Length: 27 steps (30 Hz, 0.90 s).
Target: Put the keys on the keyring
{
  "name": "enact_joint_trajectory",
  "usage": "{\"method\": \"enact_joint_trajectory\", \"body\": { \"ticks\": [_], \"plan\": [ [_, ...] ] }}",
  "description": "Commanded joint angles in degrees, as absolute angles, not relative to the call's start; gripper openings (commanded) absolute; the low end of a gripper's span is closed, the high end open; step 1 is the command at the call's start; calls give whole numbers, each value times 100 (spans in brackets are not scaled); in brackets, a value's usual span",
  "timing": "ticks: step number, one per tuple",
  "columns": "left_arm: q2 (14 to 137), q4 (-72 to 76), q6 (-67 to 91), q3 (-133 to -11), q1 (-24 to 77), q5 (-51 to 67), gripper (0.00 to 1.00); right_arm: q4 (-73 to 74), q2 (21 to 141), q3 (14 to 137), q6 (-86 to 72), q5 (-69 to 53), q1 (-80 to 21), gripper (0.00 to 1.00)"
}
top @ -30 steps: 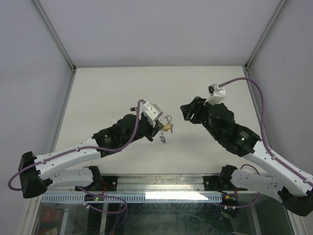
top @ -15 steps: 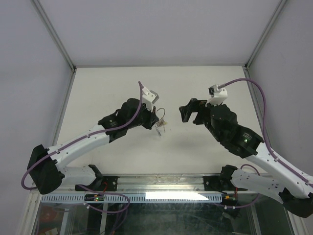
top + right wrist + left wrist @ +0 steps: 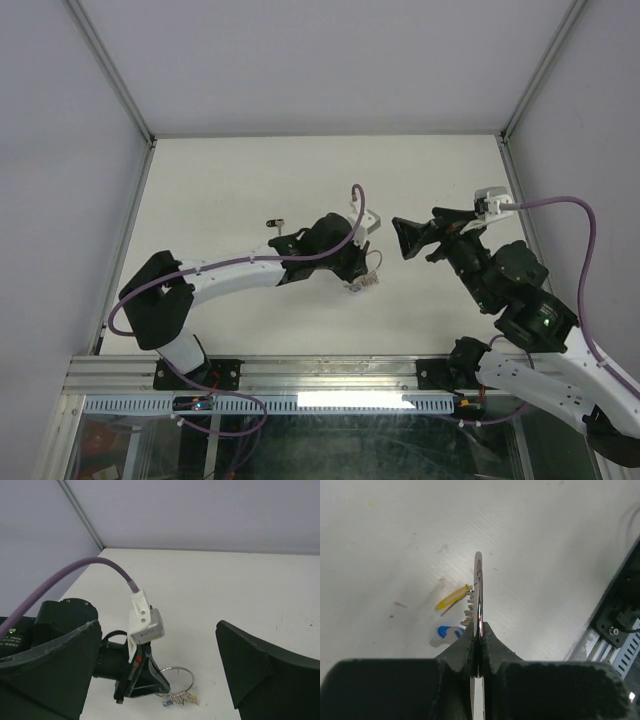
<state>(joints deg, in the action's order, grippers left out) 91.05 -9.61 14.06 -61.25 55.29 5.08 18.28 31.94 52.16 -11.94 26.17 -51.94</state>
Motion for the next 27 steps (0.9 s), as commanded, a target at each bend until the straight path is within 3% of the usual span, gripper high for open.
{"method": "enact_joint_trajectory", "body": {
  "ticks": [1,8,16,23,27],
  "plan": [
    [9314,-154,1638,-6441,5736,848,0,1792,3352,5183,-1105,2799,-5186,99],
    [9227,149,1786,-5810,5225,720,0,2840,3947,5469,-1399,3058,-5186,99],
    [9141,298,1695,-5246,4597,700,3,2594,4064,5181,-1591,2747,-5186,99],
    [9080,306,1592,-5138,4280,631,29,2800,4533,5345,-1777,2480,-5186,99],
    [8890,279,1544,-5100,4007,606,37,2787,4607,5339,-1910,2263,-5186,99]
  ]
}}
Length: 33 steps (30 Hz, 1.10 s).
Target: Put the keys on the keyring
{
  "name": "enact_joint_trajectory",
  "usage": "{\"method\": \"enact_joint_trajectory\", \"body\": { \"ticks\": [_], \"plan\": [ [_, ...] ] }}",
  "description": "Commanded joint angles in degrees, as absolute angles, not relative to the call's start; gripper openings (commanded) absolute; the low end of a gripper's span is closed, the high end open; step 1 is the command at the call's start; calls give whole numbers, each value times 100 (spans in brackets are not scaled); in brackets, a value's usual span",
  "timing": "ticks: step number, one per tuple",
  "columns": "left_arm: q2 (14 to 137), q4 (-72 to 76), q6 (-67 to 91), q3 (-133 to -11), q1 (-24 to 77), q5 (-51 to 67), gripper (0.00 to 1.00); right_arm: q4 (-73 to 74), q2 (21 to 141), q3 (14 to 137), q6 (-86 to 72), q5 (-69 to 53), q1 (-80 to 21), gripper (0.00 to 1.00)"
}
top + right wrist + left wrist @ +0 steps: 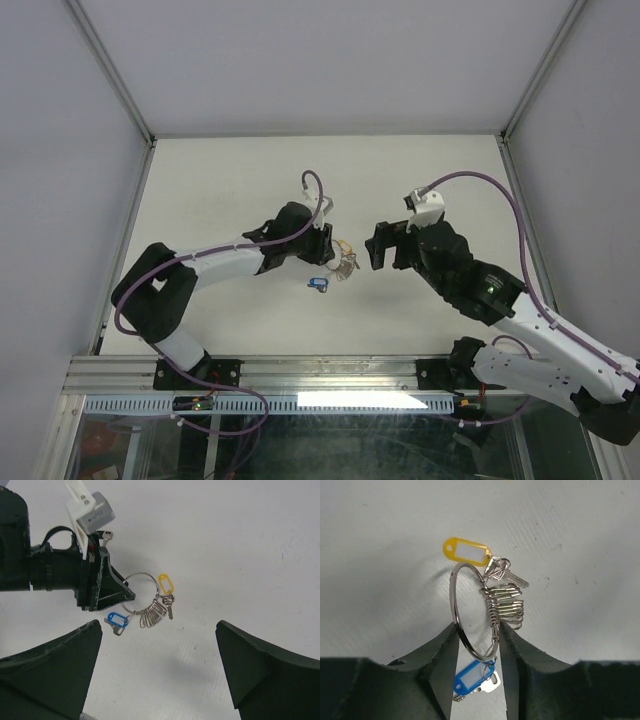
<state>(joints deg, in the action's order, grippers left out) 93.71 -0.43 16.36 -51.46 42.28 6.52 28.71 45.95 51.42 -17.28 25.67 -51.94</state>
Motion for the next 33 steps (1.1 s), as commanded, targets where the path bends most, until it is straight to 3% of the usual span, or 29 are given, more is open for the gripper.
{"method": "enact_joint_trajectory", "body": {
  "ticks": [1,9,11,15,16,24,33],
  "plan": [
    [8834,255,1528,-5096,3915,601,38,2721,4586,5325,-1858,2213,-5184,99],
    [7842,-20,1485,-4817,2995,489,52,2931,4507,5468,-1445,2218,-5177,99],
    [7379,-179,1463,-4714,2785,246,63,2864,4326,5455,-1387,2307,-5177,99],
    [6218,-440,1258,-4535,2734,-843,97,2586,3719,5350,-1266,2662,-5177,99],
    [5905,-509,1212,-4510,2731,-1079,99,2569,3577,5357,-1226,2782,-5177,99],
    [3898,-810,1247,-4154,2741,-2411,99,2176,2435,4785,-1114,3455,-5181,99],
    [3779,-1361,1399,-3979,2742,-2830,99,2128,2455,4594,-1152,3395,-5173,99]
  ]
}}
